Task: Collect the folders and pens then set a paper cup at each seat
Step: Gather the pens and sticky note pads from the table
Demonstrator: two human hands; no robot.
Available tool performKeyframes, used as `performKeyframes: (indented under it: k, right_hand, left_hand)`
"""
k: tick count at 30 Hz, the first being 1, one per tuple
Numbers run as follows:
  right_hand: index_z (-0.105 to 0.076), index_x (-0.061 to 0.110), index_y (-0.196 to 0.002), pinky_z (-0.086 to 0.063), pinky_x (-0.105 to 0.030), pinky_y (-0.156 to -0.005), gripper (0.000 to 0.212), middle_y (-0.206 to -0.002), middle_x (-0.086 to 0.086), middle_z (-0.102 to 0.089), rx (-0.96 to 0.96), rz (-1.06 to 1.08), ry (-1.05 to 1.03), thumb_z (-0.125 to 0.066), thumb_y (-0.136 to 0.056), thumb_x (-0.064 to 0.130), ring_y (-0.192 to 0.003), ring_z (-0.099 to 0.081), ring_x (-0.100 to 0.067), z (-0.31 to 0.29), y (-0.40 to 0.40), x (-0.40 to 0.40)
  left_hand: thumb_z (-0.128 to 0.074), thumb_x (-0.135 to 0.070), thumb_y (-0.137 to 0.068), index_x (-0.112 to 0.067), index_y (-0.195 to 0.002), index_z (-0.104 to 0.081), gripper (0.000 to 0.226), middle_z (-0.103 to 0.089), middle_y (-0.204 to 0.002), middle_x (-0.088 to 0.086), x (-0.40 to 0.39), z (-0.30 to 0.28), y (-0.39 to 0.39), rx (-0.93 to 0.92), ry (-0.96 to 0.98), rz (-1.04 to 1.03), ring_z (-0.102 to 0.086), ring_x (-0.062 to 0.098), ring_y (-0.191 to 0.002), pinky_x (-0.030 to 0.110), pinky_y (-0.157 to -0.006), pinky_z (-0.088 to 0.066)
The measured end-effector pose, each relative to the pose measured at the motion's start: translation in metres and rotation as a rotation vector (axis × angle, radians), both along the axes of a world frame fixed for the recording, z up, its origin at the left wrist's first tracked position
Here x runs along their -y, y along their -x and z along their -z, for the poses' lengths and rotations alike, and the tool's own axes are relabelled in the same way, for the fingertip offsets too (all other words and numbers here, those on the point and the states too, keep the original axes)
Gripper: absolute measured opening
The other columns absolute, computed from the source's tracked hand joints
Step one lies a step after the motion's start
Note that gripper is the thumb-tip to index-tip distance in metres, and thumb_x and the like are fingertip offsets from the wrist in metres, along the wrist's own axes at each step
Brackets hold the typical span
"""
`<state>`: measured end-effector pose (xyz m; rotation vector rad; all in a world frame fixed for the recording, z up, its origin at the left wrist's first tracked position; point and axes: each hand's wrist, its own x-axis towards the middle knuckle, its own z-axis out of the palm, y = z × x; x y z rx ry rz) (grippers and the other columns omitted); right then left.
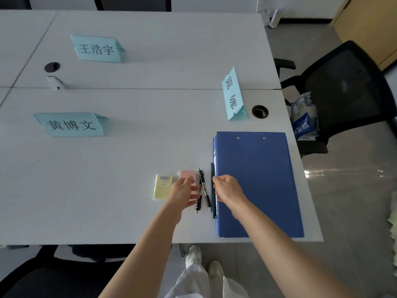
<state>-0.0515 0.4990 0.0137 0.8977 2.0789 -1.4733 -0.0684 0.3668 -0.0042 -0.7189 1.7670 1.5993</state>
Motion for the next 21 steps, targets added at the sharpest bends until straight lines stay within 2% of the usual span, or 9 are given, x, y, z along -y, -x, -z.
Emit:
performKeyframes:
  k: [3, 5, 6, 8, 10, 13, 16, 18, 21]
  right_hand:
    - [-0.043, 0.004, -0.068, -0.031, -0.033, -0.067, 0.017, -0.075, -0.005, -0.037, 0.023, 0.010, 0.000, -0.040, -0.077, 0.019, -0.072, -0.034, -0.019, -0.003, -0.017, -0.018]
    - [-0.051, -0.012, -0.093, -0.032, -0.033, -0.068, 0.031, -0.081, -0.005, -0.041, 0.013, 0.035, 0.025, -0.042, -0.081, 0.015, -0.076, -0.037, -0.020, -0.003, -0.029, -0.037]
    - [-0.049, -0.015, -0.106, -0.033, -0.034, -0.068, 0.037, -0.083, -0.005, -0.043, 0.009, 0.050, 0.038, -0.042, -0.084, 0.014, -0.076, -0.038, -0.020, -0.002, -0.033, -0.045]
    - [-0.049, -0.012, -0.116, -0.041, -0.036, -0.069, 0.038, -0.084, -0.008, -0.049, 0.008, 0.084, 0.062, -0.042, -0.089, 0.013, -0.076, -0.044, -0.024, -0.002, -0.045, -0.070]
    - [-0.057, 0.004, -0.116, -0.053, -0.034, -0.078, 0.028, -0.095, -0.005, -0.062, 0.005, 0.112, 0.079, -0.044, -0.095, 0.015, -0.084, -0.060, -0.023, -0.005, -0.054, -0.093]
    - [-0.054, 0.017, -0.117, -0.055, -0.034, -0.085, 0.022, -0.104, -0.003, -0.065, -0.037, 0.136, 0.073, -0.046, -0.097, 0.020, -0.097, -0.065, -0.020, -0.003, -0.069, -0.138]
    - [-0.056, 0.015, -0.112, -0.053, -0.032, -0.075, 0.019, -0.098, -0.003, -0.066, -0.062, 0.153, 0.063, -0.048, -0.095, 0.017, -0.087, -0.064, -0.019, 0.003, -0.086, -0.194]
    - [-0.058, 0.016, -0.100, -0.050, -0.028, -0.066, 0.010, -0.094, -0.007, -0.066, -0.076, 0.158, 0.063, -0.049, -0.096, 0.014, -0.077, -0.061, -0.017, 0.004, -0.098, -0.236]
    - [-0.057, 0.019, -0.096, -0.048, -0.028, -0.065, 0.009, -0.088, -0.008, -0.065, -0.083, 0.141, 0.058, -0.050, -0.096, 0.013, -0.076, -0.060, -0.018, 0.003, -0.115, -0.296]
  left_hand:
    - [-0.046, -0.013, -0.100, -0.009, -0.103, -0.063, 0.017, -0.066, -0.090, 0.008, 0.000, -0.005, -0.008, -0.058, 0.039, 0.009, -0.061, 0.022, -0.073, 0.031, -0.073, -0.051]
    - [-0.047, -0.007, -0.097, -0.010, -0.095, -0.064, 0.018, -0.067, -0.087, 0.008, -0.009, -0.009, -0.015, -0.098, 0.069, 0.033, -0.060, 0.022, -0.069, 0.029, -0.068, -0.050]
    - [-0.047, -0.005, -0.096, -0.009, -0.095, -0.064, 0.018, -0.067, -0.085, 0.008, -0.013, -0.011, -0.017, -0.114, 0.083, 0.046, -0.060, 0.021, -0.067, 0.028, -0.066, -0.049]
    - [-0.046, -0.002, -0.095, -0.007, -0.097, -0.064, 0.019, -0.066, -0.080, 0.007, -0.032, -0.017, -0.024, -0.153, 0.104, 0.079, -0.057, 0.018, -0.061, 0.023, -0.058, -0.047]
    - [-0.044, 0.001, -0.094, -0.008, -0.092, -0.062, 0.021, -0.064, -0.078, 0.009, -0.054, -0.022, -0.030, -0.186, 0.122, 0.115, -0.055, 0.017, -0.058, 0.018, -0.049, -0.046]
    - [-0.046, 0.002, -0.091, -0.013, -0.086, -0.063, 0.023, -0.065, -0.079, 0.010, -0.097, -0.021, -0.042, -0.222, 0.146, 0.168, -0.056, 0.019, -0.057, 0.028, -0.059, -0.048]
    - [-0.048, -0.002, -0.091, -0.015, -0.089, -0.064, 0.021, -0.067, -0.077, 0.004, -0.149, -0.021, -0.059, -0.239, 0.169, 0.191, -0.060, 0.020, -0.059, 0.035, -0.067, -0.049]
    - [-0.048, -0.004, -0.092, -0.016, -0.095, -0.065, 0.020, -0.069, -0.080, 0.002, -0.187, -0.023, -0.074, -0.254, 0.197, 0.183, -0.063, 0.019, -0.065, 0.037, -0.069, -0.052]
    - [-0.049, -0.006, -0.094, -0.017, -0.097, -0.065, 0.019, -0.070, -0.085, 0.004, -0.247, -0.025, -0.098, -0.262, 0.213, 0.131, -0.065, 0.017, -0.069, 0.035, -0.070, -0.055]
